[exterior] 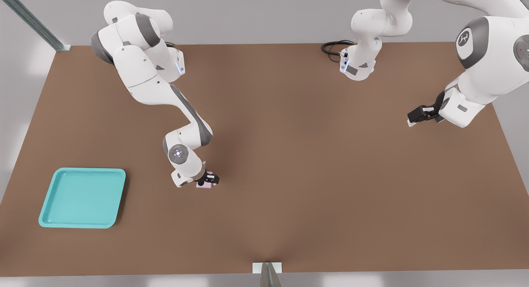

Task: Keep left arm still and place phone on the tray with right arm

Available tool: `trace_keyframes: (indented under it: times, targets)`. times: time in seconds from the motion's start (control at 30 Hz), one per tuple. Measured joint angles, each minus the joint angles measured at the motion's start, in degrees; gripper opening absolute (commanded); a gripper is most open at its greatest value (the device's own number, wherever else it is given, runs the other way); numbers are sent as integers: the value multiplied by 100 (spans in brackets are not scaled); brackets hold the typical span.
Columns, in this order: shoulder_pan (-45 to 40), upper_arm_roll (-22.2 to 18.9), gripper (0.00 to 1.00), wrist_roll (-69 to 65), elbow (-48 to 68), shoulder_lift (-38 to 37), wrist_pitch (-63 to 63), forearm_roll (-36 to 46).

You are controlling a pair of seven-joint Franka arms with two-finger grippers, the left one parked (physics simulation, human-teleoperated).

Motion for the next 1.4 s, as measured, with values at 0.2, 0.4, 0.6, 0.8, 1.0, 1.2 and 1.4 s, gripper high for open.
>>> trace_keyframes:
  times: [0.2,0.4,0.6,0.8,1.0,1.2,1.4]
  targets:
    - [-9,-1,100,-291,-46,51,10,0]
    - [-18,-41,100,-532,-47,113,51,2]
    - [-17,-94,90,-784,-39,126,97,14]
    - [-17,-96,76,-979,-34,126,100,33]
    - [-48,-99,76,-1130,-12,97,81,40]
    - [-53,-97,79,-1211,-18,117,62,29]
    - [-168,-42,79,-1274,4,-81,-72,21]
